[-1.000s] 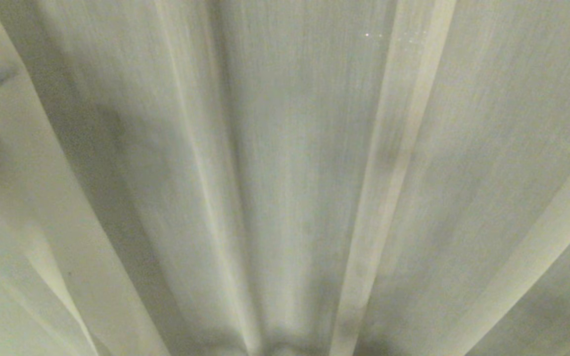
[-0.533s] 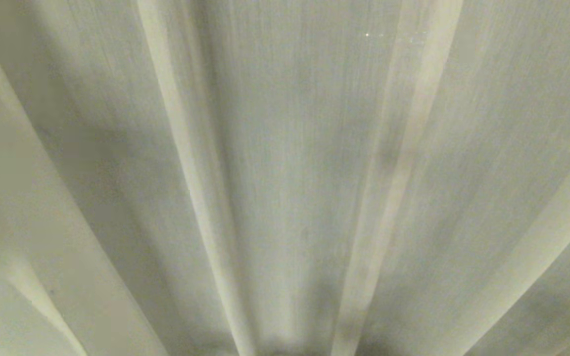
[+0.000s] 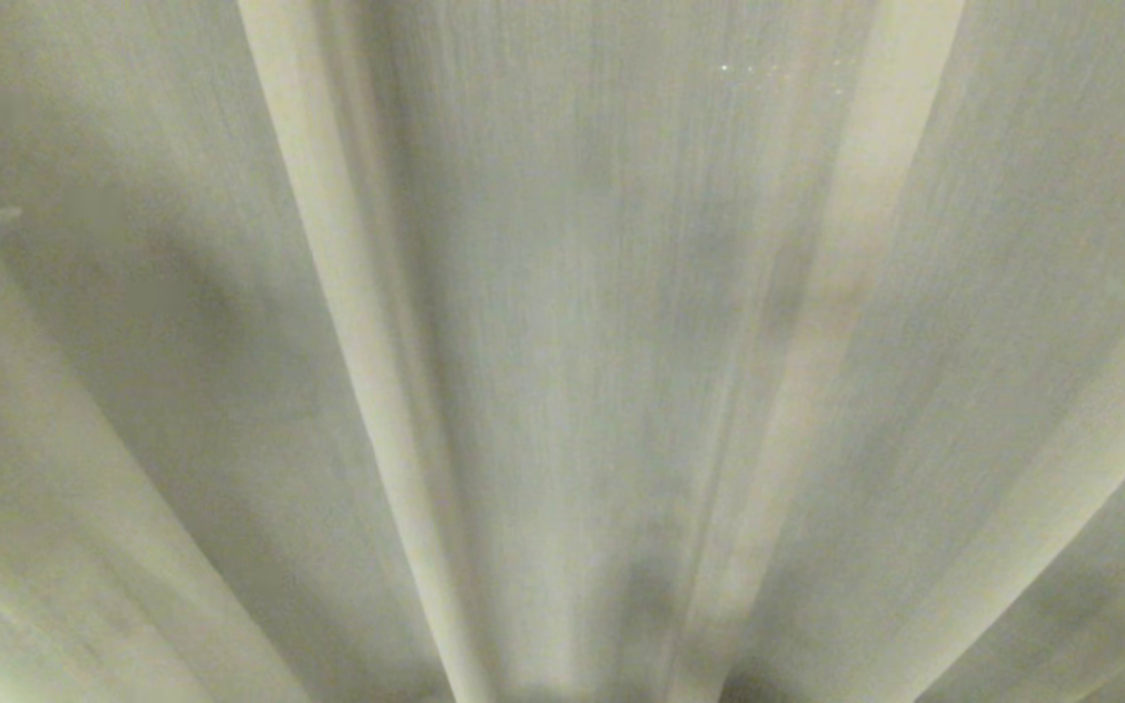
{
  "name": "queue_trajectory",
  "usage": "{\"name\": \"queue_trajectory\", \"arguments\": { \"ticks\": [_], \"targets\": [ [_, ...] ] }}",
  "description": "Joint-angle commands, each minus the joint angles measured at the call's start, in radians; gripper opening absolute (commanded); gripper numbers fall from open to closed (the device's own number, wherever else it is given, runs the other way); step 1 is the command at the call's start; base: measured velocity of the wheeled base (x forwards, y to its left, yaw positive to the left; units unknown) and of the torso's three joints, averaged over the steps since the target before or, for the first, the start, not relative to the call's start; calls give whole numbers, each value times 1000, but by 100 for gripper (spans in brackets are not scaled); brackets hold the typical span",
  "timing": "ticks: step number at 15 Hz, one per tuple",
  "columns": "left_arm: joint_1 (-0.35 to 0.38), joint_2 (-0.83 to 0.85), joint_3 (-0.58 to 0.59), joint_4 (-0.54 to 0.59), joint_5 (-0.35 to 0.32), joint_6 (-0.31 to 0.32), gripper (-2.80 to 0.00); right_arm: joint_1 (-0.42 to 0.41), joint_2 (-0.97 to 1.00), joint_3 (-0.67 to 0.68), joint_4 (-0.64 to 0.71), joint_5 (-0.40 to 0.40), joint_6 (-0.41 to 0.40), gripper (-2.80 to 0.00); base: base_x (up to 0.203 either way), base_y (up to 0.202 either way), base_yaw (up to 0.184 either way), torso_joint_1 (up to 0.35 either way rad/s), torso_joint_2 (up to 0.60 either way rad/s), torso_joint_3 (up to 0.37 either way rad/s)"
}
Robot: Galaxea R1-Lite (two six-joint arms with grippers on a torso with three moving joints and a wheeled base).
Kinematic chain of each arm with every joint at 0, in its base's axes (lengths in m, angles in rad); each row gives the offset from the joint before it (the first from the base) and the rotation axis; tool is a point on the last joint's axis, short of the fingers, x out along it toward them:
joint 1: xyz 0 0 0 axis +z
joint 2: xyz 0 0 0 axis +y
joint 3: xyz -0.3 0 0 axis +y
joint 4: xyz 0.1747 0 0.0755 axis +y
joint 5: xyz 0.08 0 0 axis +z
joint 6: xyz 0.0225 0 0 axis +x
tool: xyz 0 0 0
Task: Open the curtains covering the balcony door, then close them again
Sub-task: Close the outer curtains on both sides
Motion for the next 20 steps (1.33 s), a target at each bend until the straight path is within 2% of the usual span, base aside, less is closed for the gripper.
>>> {"name": "queue_trajectory", "arguments": {
  "ticks": [1,3,5,10,13,16,17,20],
  "targets": [
    [3,-63,26,1,3,1,0,0,0,0,0,1,-1,-280,0,0,0,0,0,0],
    [9,-107,25,60,0,1,0,0,0,0,0,1,0,-280,0,0,0,0,0,0],
    [78,-167,30,152,-19,0,0,0,0,0,0,1,0,-280,0,0,0,0,0,0],
    [273,-359,67,389,-261,-28,0,0,0,0,0,1,-1,-280,0,0,0,0,0,0],
    [353,-473,144,434,-379,-33,0,0,0,0,0,1,0,-280,0,0,0,0,0,0],
    [407,-574,271,403,-435,-18,0,0,0,0,0,1,0,-280,0,0,0,0,0,0],
    [419,-590,335,347,-443,-6,0,0,0,0,0,1,-1,-280,0,0,0,0,0,0],
    [427,-594,556,55,-447,9,0,0,0,0,0,1,0,-280,0,0,0,0,0,0]
  ]
}}
